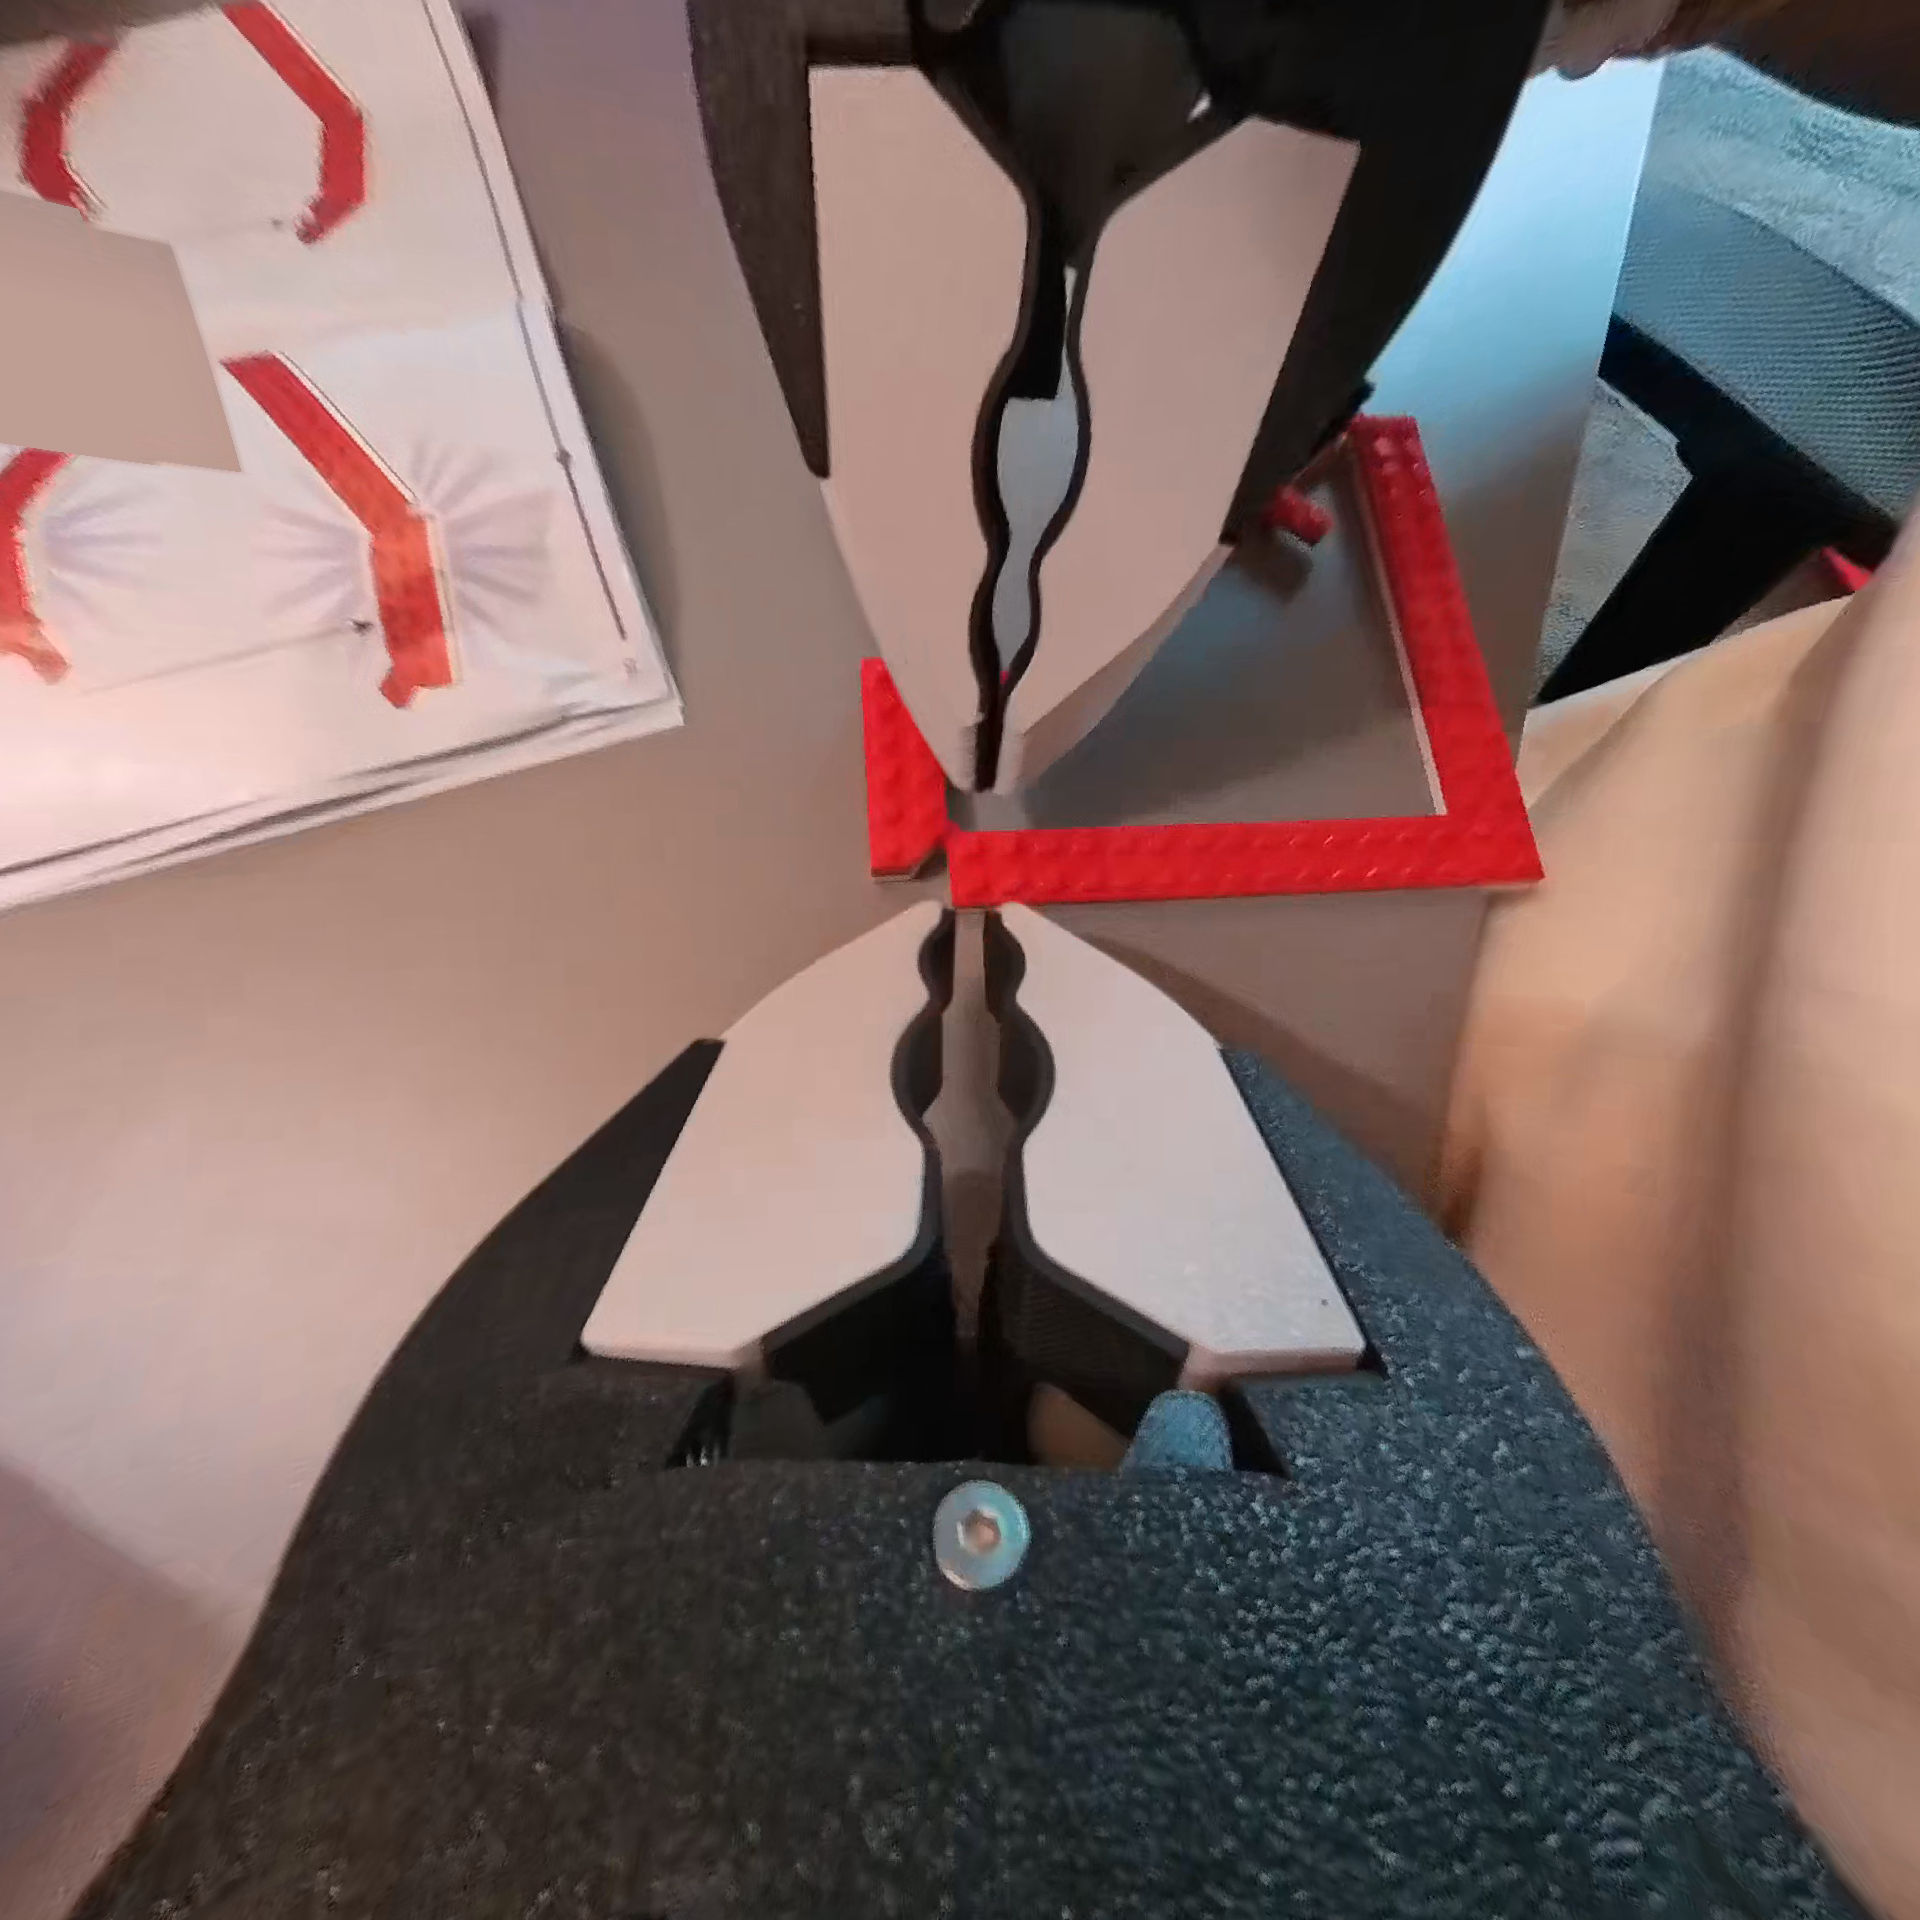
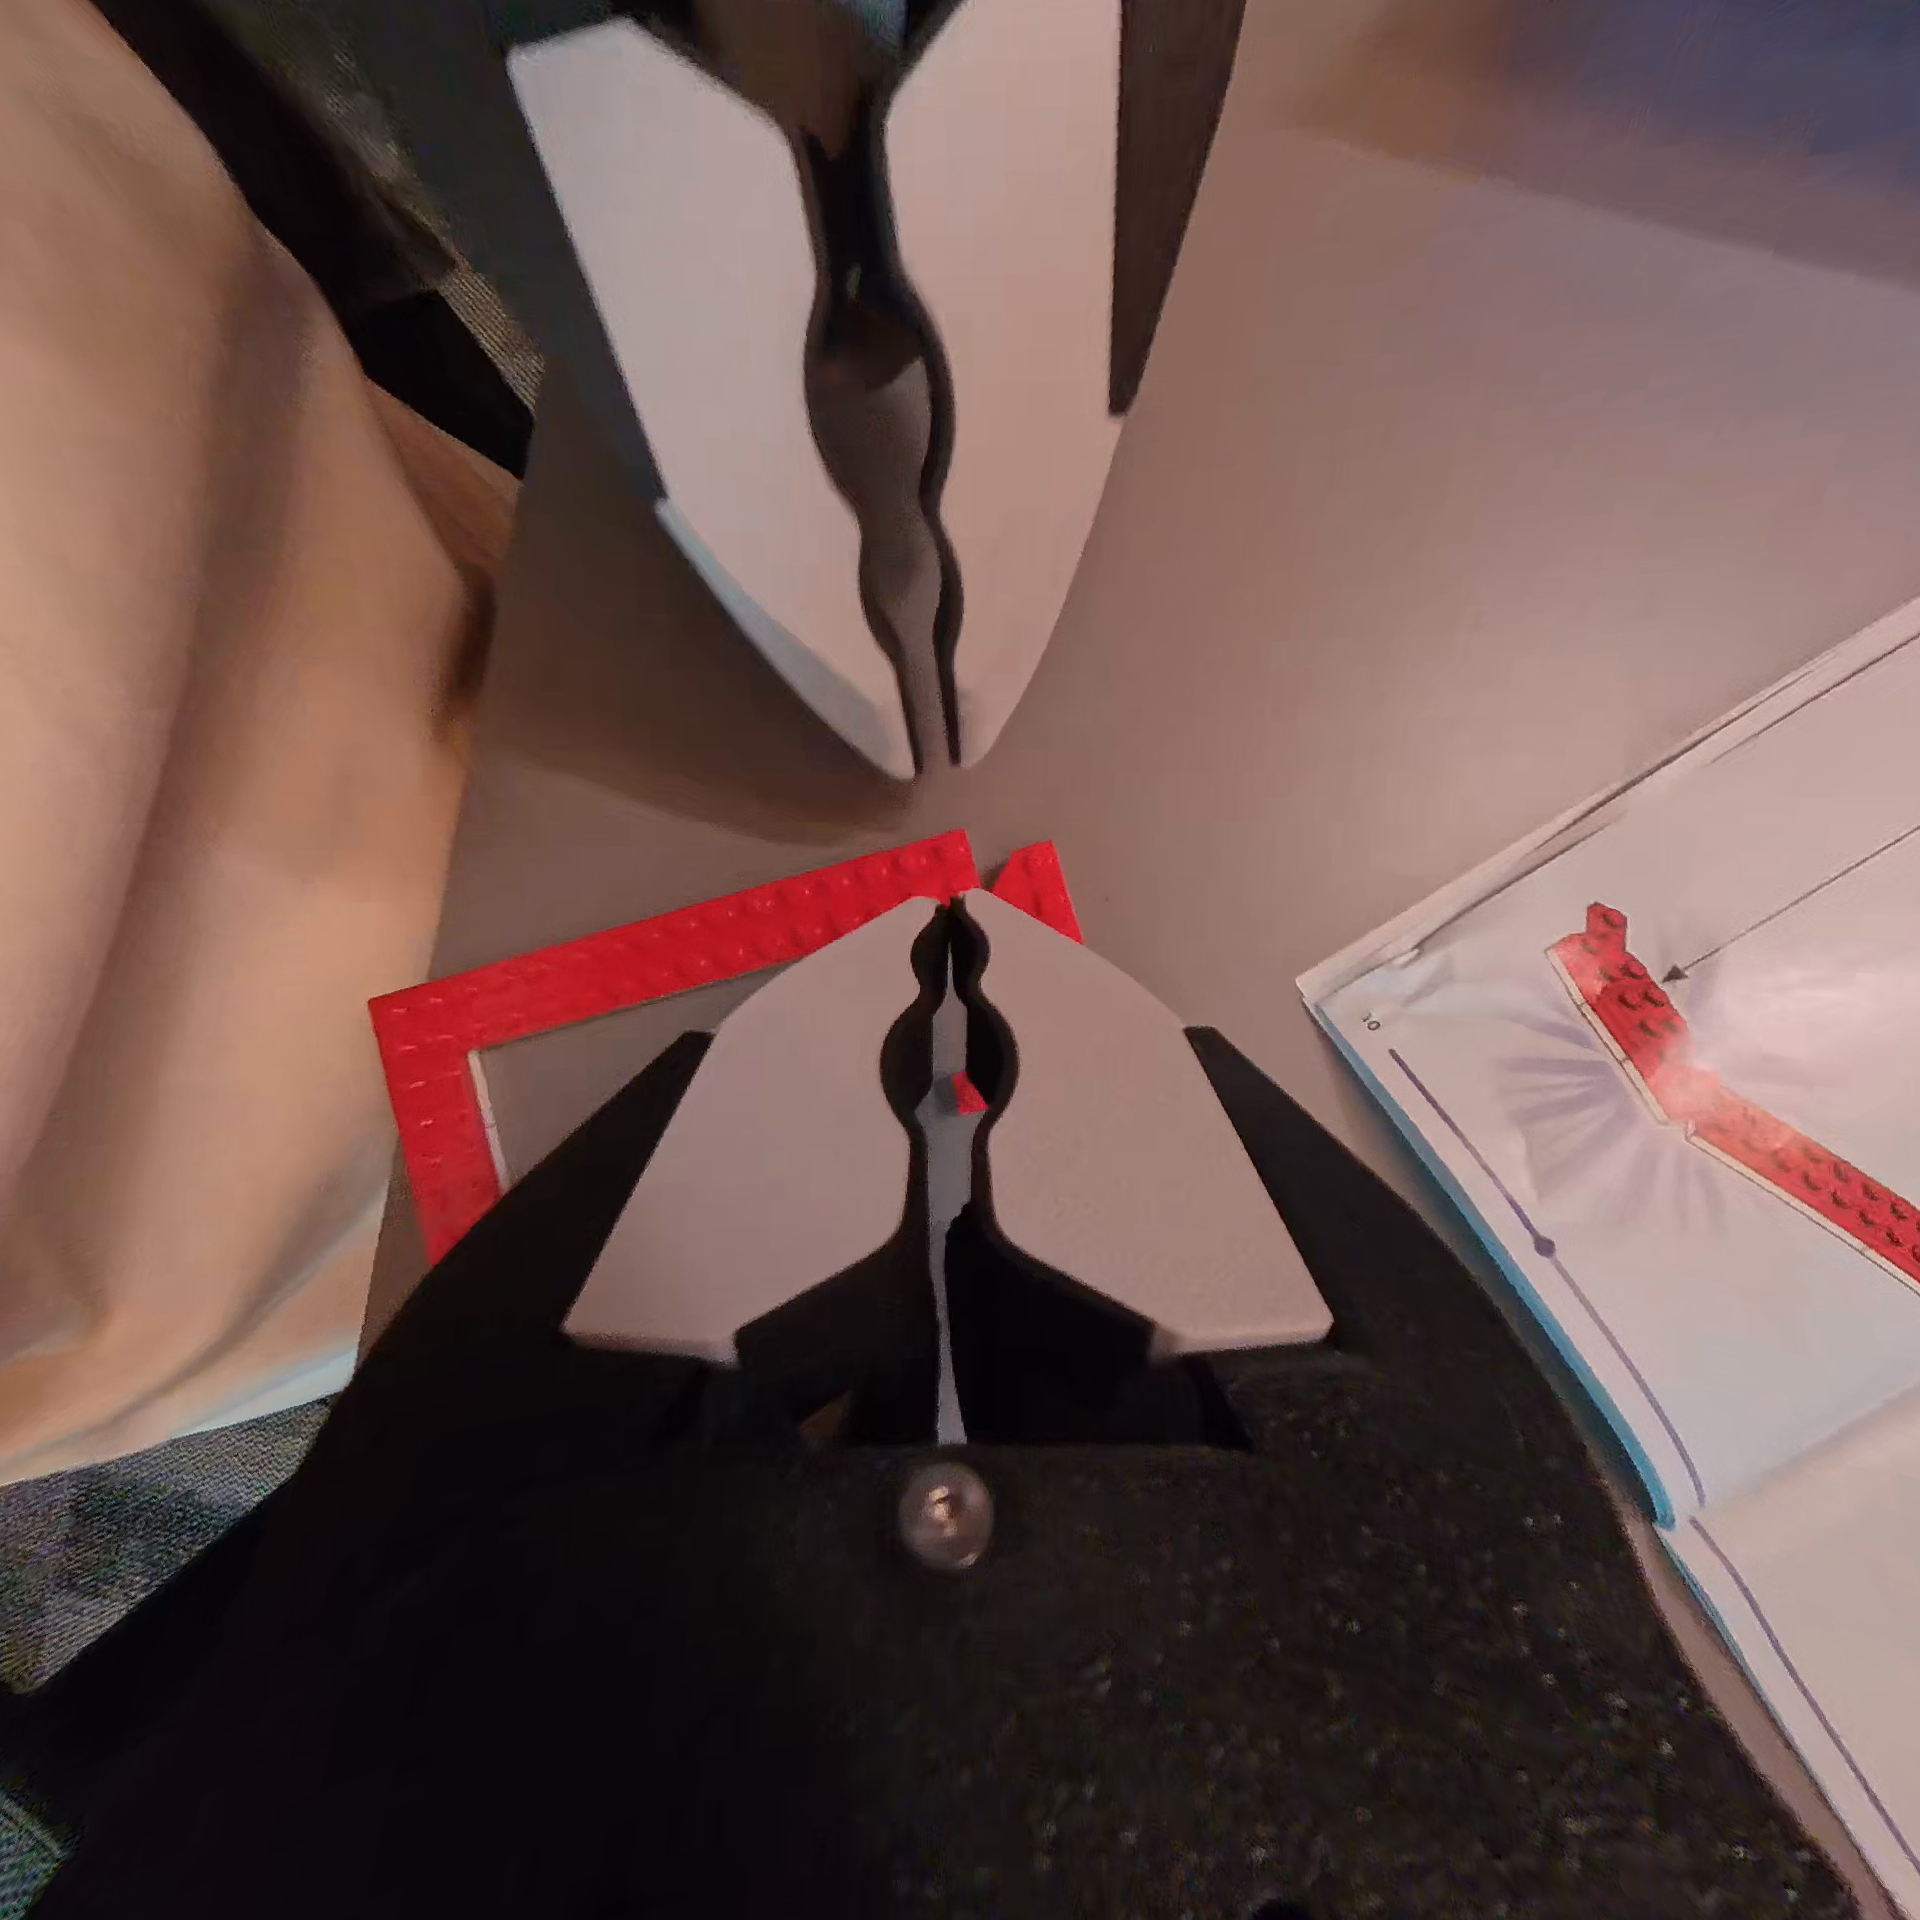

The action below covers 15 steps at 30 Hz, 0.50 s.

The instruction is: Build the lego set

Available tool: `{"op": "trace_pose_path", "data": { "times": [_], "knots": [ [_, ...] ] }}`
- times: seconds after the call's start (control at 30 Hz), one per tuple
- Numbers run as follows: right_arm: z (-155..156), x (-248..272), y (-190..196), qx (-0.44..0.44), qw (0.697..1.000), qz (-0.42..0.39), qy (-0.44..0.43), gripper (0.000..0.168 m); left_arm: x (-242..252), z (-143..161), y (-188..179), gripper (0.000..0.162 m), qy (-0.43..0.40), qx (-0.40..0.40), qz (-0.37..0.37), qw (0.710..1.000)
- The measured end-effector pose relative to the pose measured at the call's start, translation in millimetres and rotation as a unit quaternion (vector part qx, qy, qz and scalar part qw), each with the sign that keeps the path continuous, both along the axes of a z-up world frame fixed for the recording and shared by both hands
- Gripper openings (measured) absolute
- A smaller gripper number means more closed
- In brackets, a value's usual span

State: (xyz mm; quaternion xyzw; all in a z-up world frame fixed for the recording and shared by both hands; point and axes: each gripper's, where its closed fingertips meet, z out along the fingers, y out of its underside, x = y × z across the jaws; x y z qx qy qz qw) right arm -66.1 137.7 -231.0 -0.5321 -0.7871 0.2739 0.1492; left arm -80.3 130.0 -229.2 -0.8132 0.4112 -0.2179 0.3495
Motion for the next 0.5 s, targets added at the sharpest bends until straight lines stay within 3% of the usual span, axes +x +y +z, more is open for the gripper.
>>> {"op": "trace_pose_path", "data": {
  "times": [0.03, 0.17, 0.5],
  "knots": [
    [-3.0, -1.7, -0.4, 0.004, 1.000, -0.001, -0.006, 0.000, 2.7, -5.4, -0.6, 0.005, 0.003, -0.008, 0.000, 1.000],
    [-12.2, -4.7, -2.2, 0.015, 0.999, 0.000, -0.029, 0.000, 7.0, -20.8, -0.2, 0.004, 0.029, -0.010, -0.003, 1.000],
    [-15.6, -2.0, -0.6, 0.029, 0.996, -0.012, -0.084, 0.000, 7.7, -21.2, 1.7, 0.000, 0.022, -0.006, -0.004, 1.000]
  ]
}}
